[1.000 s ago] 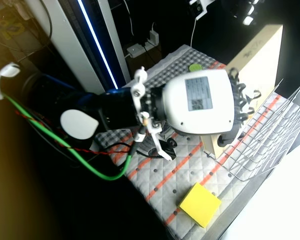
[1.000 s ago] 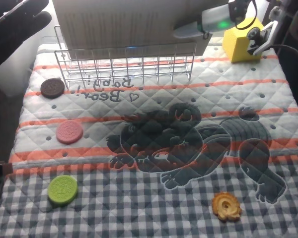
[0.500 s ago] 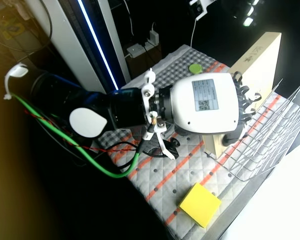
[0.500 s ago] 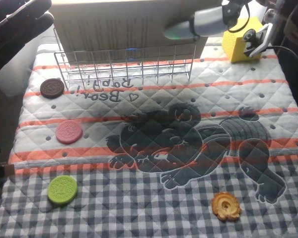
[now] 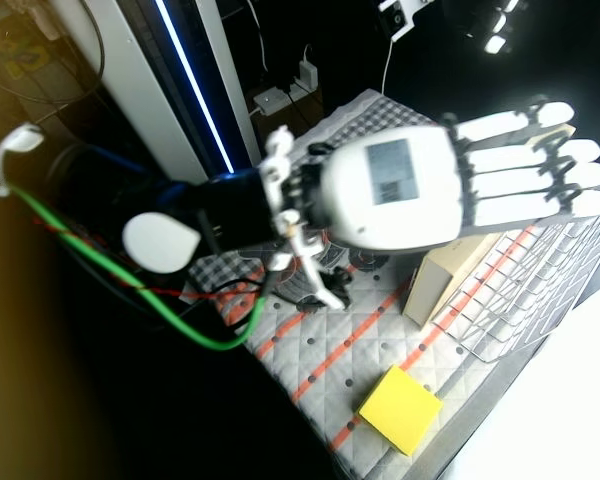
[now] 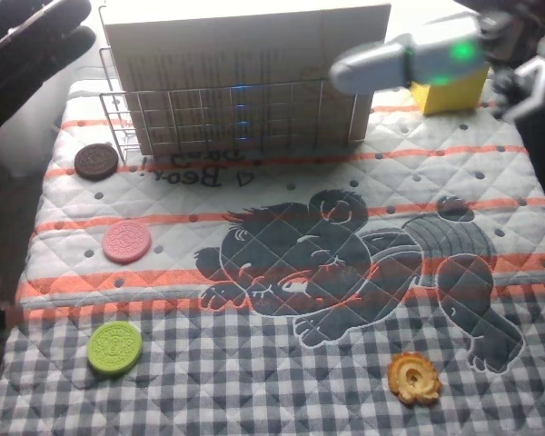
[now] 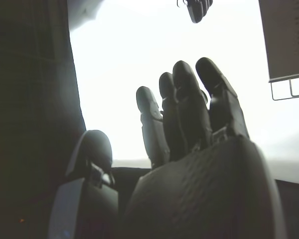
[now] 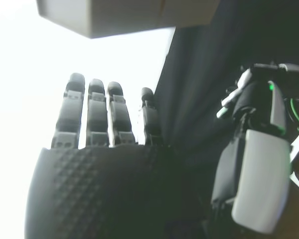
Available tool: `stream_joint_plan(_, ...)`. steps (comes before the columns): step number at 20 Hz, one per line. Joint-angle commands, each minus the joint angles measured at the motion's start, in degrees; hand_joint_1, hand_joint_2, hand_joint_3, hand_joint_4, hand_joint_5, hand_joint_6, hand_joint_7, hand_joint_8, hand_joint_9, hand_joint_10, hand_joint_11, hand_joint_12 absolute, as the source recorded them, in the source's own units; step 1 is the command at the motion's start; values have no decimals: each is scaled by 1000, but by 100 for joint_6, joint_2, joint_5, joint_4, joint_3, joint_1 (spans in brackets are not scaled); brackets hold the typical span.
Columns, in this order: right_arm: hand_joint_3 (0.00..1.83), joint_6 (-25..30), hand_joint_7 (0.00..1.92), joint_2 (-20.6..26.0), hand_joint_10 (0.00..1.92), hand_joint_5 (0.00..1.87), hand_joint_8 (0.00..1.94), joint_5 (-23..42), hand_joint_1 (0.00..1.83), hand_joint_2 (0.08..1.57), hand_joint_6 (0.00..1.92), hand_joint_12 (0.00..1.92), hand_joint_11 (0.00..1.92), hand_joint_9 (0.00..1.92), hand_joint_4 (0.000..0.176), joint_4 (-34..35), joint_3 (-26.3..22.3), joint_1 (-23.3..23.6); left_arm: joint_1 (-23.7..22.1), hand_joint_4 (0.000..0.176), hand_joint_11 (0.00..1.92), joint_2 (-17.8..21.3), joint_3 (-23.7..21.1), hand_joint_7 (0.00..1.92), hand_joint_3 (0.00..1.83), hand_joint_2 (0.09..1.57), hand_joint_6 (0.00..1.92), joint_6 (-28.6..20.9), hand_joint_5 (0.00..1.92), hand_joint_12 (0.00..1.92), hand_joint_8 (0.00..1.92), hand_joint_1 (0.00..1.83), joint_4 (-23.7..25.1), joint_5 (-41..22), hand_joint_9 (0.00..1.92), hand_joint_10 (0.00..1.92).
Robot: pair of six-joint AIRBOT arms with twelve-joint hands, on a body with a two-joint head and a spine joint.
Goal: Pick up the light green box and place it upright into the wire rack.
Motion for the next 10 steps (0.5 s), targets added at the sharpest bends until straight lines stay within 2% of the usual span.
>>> stream_joint_plan(1, 0, 18, 0, 199, 1, 0, 0, 1000, 398, 833, 0, 38, 0, 0, 176, 365, -132, -64, 17, 77, 0, 49, -23, 462, 1, 1184, 4, -38, 624, 724, 1, 425, -56, -890, 430, 3)
stream_joint_plan(3, 11, 18, 0, 574, 0, 0, 0, 1356, 428, 861, 0, 1, 0, 0, 176, 633, -513, -377, 151, 74, 0, 154, -114, 480, 0, 1177, 1, -38, 622, 760, 4, 462, -92, -1135, 455, 9)
stream_joint_plan(4, 10, 18, 0, 862, 0, 0, 0, 1605, 390, 863, 0, 0, 0, 0, 176, 836, -804, -613, 269, 77, 0, 205, -165, 478, 0, 1172, 1, -38, 623, 749, 1, 478, -130, -1320, 457, 6)
stream_joint_plan(5, 15, 18, 0, 1155, 0, 0, 0, 1904, 425, 882, 0, 0, 0, 0, 176, 1043, -1127, -906, 413, 85, 0, 250, -218, 485, 0, 1168, 1, -38, 624, 744, 3, 471, -183, -1532, 474, 11)
stream_joint_plan(6, 11, 18, 0, 1258, 0, 0, 0, 2007, 514, 881, 0, 0, 0, 0, 169, 1124, -1246, -1033, 471, 75, 0, 264, -236, 482, 0, 1160, 2, -38, 632, 662, 1, 497, -205, -1604, 470, 7)
stream_joint_plan(7, 24, 18, 0, 1484, 0, 0, 0, 2332, 548, 922, 0, 0, 0, 0, 148, 1312, -1523, -1401, 635, 85, 0, 294, -290, 463, 0, 1157, 0, -38, 629, 577, 0, 476, -286, -1846, 436, 2)
stream_joint_plan(8, 12, 18, 0, 1596, 0, 0, 0, 2547, 548, 957, 0, 0, 0, 0, 153, 1405, -1688, -1670, 762, 88, 0, 315, -323, 452, 0, 1156, 0, -38, 628, 506, 0, 465, -344, -2023, 409, 2)
stream_joint_plan(9, 0, 18, 0, 1653, 0, 0, 0, 2731, 531, 920, 0, 0, 0, 0, 160, 1489, -1799, -1904, 868, 95, 0, 329, -345, 427, 0, 1151, 0, -38, 625, 493, 0, 466, -394, -2168, 386, 0)
stream_joint_plan(10, 0, 18, 9, 1689, 0, 0, 3, 2873, 518, 910, 0, 0, 0, 0, 150, 1550, -1876, -2062, 963, 79, 0, 336, -357, 417, 0, 1160, 0, -38, 621, 554, 0, 488, -437, -2291, 377, 1)
